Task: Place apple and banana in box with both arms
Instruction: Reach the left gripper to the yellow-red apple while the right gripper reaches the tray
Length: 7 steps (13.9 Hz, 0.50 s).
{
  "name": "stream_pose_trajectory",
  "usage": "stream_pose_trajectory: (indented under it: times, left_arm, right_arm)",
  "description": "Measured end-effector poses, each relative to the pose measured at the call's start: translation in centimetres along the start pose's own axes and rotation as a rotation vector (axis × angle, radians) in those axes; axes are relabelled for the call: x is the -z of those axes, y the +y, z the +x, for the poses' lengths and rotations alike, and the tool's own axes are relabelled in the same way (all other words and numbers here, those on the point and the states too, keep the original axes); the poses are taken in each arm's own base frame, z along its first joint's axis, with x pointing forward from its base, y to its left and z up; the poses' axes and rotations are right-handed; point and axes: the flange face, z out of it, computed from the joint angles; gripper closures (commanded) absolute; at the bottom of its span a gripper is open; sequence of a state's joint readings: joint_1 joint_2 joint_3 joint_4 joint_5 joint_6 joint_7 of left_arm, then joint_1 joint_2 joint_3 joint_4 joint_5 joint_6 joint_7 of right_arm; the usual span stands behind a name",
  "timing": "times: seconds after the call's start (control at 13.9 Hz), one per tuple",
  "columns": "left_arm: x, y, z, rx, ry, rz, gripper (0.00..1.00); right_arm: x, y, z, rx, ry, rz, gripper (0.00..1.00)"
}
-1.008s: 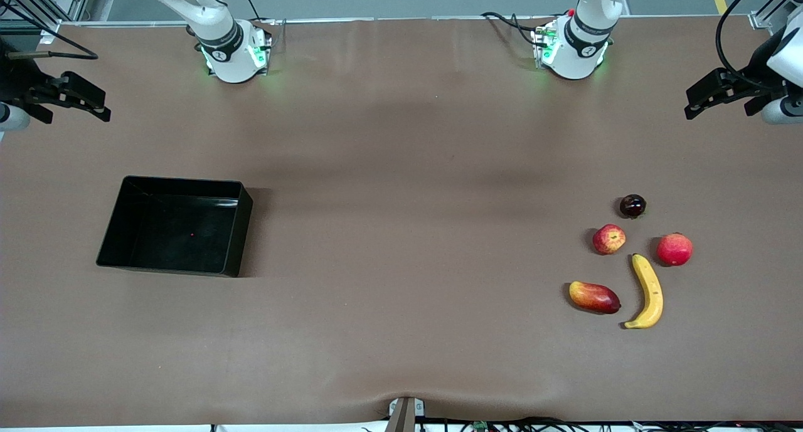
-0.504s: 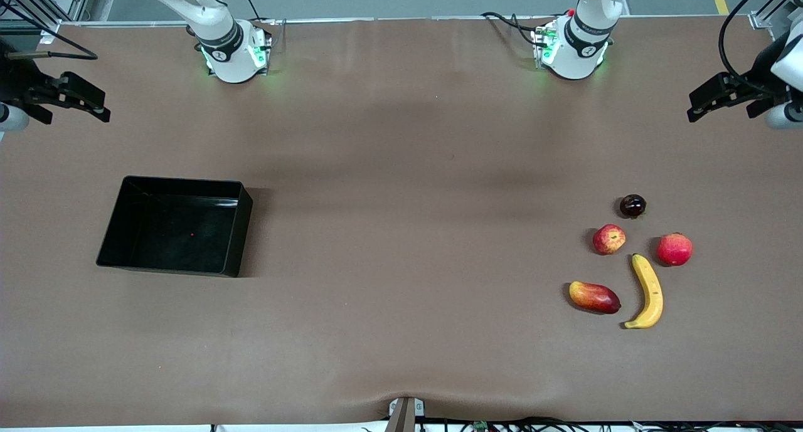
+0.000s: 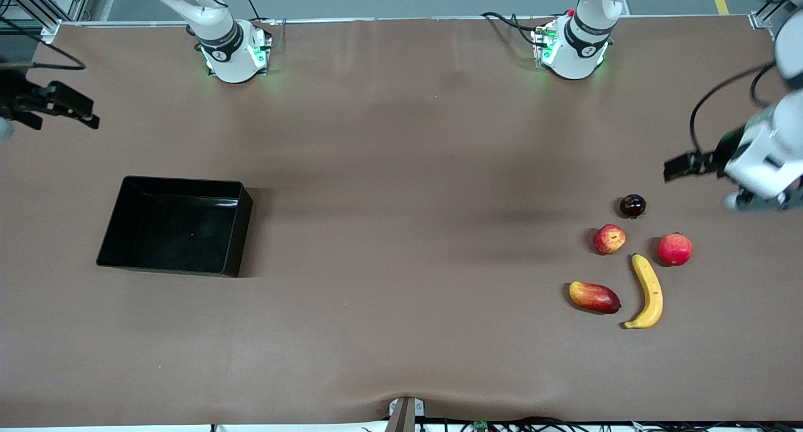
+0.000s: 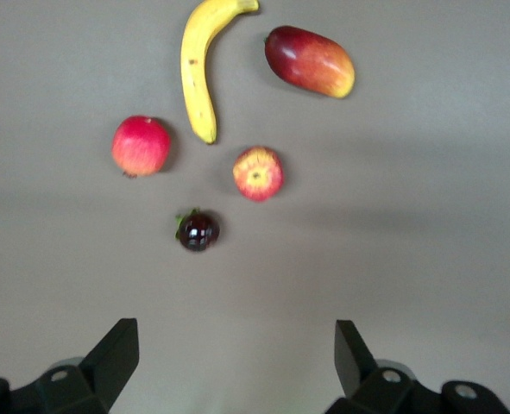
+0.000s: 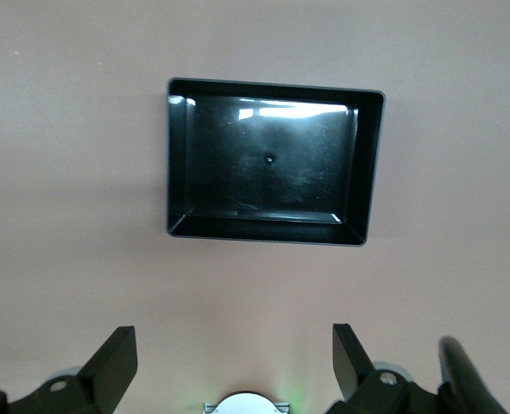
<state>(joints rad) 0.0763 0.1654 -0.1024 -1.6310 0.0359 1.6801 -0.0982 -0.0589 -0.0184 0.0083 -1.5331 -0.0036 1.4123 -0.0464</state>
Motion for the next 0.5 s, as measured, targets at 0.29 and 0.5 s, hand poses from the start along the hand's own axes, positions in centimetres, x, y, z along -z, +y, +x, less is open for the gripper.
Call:
stream_pose_trajectory:
  times: [0.29,0.5]
  left_arm:
    - [-11.6,-1.1,2.3,0.082,0.029,-0.017,0.0]
    - [-18.4,-1.4,3.0,0.189,0.016,-0.028,0.0]
  right_arm:
    - [-4.0,5.2,2.3,-0.042,-0.07,0.018,0.0]
    - [-9.2,7.5,5.0,0.027,-0.147,0.025,0.0]
